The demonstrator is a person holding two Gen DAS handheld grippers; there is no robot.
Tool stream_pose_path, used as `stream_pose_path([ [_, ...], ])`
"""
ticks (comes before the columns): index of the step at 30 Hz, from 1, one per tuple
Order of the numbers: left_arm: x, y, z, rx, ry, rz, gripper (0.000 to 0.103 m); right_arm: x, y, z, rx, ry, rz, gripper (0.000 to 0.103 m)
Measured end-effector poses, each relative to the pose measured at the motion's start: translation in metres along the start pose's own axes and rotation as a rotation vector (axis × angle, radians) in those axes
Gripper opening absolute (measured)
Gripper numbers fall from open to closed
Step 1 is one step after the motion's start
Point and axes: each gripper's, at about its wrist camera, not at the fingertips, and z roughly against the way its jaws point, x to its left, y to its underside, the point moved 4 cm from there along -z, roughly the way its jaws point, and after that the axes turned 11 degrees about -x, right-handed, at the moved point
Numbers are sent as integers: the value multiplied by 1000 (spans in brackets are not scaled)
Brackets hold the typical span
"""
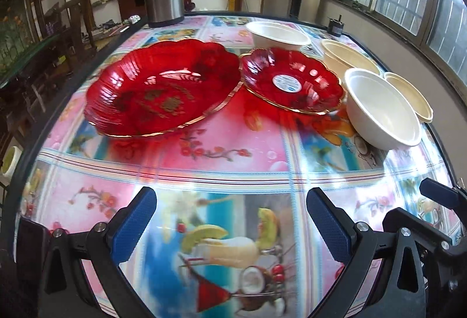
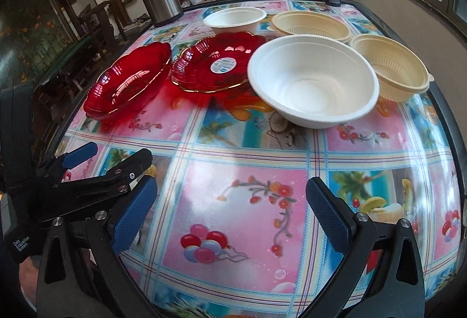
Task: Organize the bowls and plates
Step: 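Move the left tool to the large red plate and grasp its rim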
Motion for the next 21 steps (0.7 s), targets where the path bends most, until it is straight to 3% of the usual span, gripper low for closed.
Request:
stream_pose_path([
  [8, 47, -16, 3, 6, -41, 44, 102, 44, -24, -17, 0, -57, 89, 103],
  [13, 84, -43, 5, -12, -110, 62, 103, 73, -53, -37, 3, -72, 191, 103],
  [18, 114, -54, -14, 43, -89, 125, 102, 97, -93, -67, -13, -127, 242, 103],
  [21, 128, -55, -28, 78, -130, 140, 102, 110, -113, -87, -8, -147, 284, 101],
])
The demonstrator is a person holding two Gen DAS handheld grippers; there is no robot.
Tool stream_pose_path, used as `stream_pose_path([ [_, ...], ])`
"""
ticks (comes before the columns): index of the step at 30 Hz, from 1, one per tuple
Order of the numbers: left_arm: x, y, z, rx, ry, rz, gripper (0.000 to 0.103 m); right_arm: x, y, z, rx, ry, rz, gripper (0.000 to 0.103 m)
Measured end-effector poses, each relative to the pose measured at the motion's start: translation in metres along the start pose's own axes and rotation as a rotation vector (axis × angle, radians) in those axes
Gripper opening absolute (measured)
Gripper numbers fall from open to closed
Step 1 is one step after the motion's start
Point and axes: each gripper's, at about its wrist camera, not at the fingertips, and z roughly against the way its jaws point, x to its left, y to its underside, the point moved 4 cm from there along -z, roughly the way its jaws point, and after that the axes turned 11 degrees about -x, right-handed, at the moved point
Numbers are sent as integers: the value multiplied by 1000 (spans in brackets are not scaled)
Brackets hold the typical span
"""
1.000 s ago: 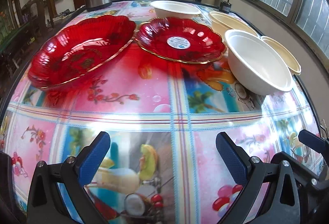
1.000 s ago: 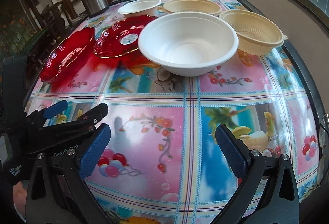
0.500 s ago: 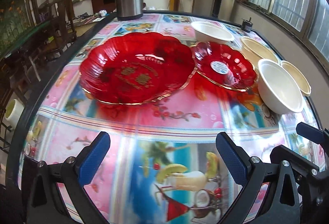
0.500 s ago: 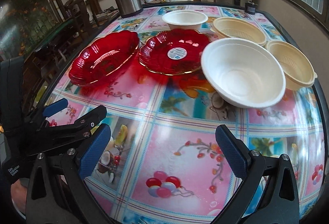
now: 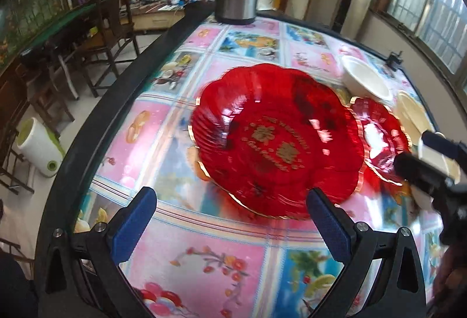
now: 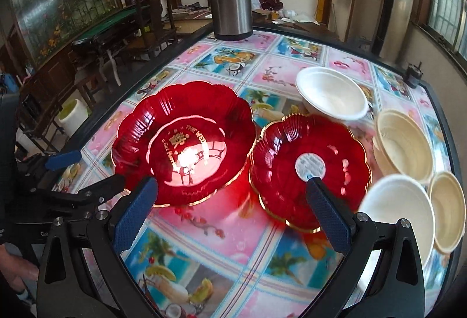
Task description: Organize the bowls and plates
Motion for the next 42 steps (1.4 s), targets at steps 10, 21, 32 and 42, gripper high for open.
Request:
stream_pose_path([
  [10, 5, -13, -21, 2, 9, 20, 86, -8, -32, -70, 94, -44, 28, 76],
  [21, 5, -5, -46, 129, 32, 80, 66, -16, -45, -134, 191, -106, -17, 63],
  [32, 18, -8, -57, 91, -135, 27, 24, -12, -28, -134, 198, -145, -101, 29],
  [42, 32, -11, -42, 56, -88, 18, 17, -8, -6, -102, 167, -129, -151, 30],
])
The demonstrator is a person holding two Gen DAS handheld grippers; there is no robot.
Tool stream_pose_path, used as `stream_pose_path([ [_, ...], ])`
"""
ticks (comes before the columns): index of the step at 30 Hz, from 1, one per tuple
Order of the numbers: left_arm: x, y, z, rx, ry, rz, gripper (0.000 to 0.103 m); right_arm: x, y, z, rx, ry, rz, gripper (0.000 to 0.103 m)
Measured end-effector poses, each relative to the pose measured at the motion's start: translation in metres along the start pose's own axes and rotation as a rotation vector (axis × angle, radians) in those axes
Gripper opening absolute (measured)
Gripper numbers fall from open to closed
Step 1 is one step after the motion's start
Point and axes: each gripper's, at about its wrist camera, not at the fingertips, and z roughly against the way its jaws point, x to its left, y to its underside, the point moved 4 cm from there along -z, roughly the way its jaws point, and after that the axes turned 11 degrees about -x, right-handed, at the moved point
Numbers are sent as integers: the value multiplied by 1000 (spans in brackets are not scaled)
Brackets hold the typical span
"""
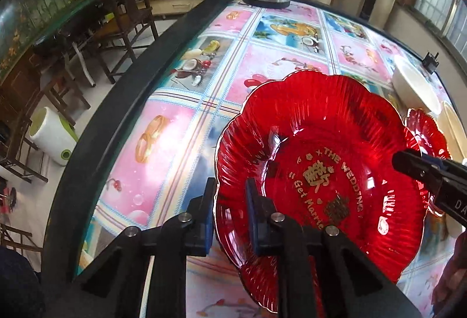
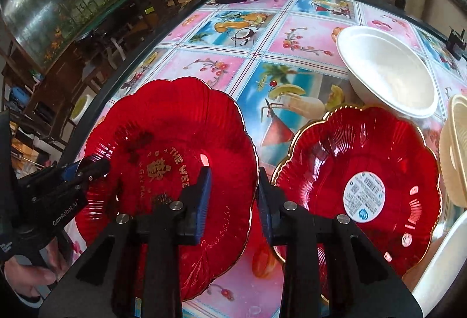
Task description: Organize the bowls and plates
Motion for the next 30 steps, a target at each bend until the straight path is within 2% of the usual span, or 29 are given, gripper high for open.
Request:
stream_pose_path([
  [2, 3, -1, 7, -12, 1, -10, 17, 5, 4, 9, -14, -21, -8, 30],
  [6, 17, -4, 25, -26, 8, -9, 18, 26, 13, 25, -35, -6, 19, 30],
  [12, 50, -5, 42, -39, 6, 0, 18, 61, 25, 42, -50, -51, 32, 30],
  [18, 78, 2, 37, -24, -18, 20, 18, 88, 42, 25, -20, -80, 18, 31],
  [25, 92, 16, 8, 32, -24, 39, 19, 95, 56, -5, 18, -65, -1, 32],
  [30, 94, 14, 7, 11, -22, 32, 20, 98, 57, -6, 23, -48, 12, 32],
])
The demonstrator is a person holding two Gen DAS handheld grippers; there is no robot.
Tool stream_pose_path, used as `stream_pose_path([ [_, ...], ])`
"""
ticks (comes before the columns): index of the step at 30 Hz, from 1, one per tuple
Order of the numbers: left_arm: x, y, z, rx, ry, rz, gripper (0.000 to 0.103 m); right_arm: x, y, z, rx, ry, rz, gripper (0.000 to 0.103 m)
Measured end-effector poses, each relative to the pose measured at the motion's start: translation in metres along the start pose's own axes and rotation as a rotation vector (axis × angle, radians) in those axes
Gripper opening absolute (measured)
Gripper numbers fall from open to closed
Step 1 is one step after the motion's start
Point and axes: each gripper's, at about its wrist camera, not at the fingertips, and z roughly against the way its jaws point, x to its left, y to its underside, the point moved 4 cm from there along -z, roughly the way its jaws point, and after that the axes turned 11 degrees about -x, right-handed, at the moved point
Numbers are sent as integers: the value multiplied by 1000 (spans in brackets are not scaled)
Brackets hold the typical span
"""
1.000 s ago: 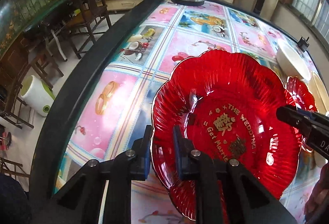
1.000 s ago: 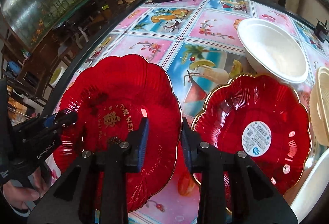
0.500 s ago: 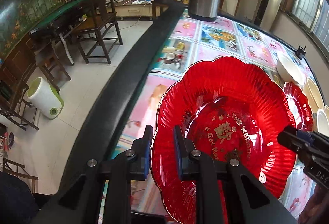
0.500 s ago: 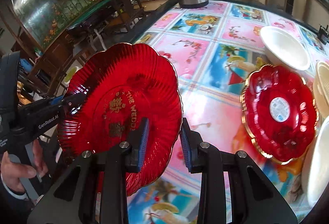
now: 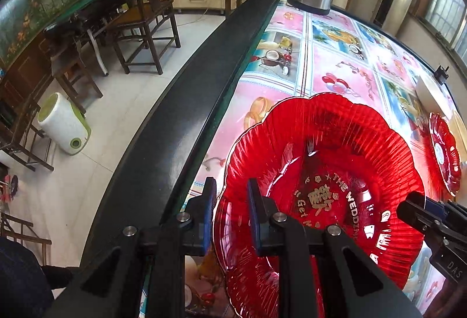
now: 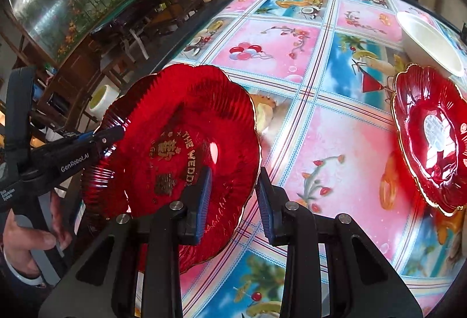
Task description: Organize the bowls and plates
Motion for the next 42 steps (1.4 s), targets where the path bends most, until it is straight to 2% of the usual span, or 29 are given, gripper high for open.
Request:
stream_pose_path([
  [3, 0, 2, 0, -8, -16, -21, 23, -2, 1, 0, -4, -9, -21, 32],
  [6, 5, 3, 2, -15, -12, 6, 24, -8, 1, 2, -14, -48, -84, 33],
  [9, 3, 0, 10, -61, -30, -5, 38, -7, 3, 5, -20, -59, -87, 33],
  [12, -3, -4, 27, -129, -42, -24, 69, -7, 5, 11, -31, -55, -79, 34],
  [15, -12, -10, 50, -211, -30, -40, 73, -11, 6, 21, -59, -61, -104, 52],
  [16, -16, -11, 56, -226, -22, -44, 76, -14, 7, 25, -68, -65, -112, 56],
  [18, -27, -13, 70, -256, 5, -46, 80, -18, 10, 35, -84, -69, -127, 56],
  [28, -110, -3, 96, -305, 135, -125, 80, -56, 41, 88, -156, -54, -189, 56],
  [36, -174, 6, 94, -264, 235, -159, 80, -126, 69, 114, -169, 28, -313, 56],
  [42, -202, 6, 85, -238, 256, -169, 80, -161, 78, 127, -188, 59, -384, 56],
])
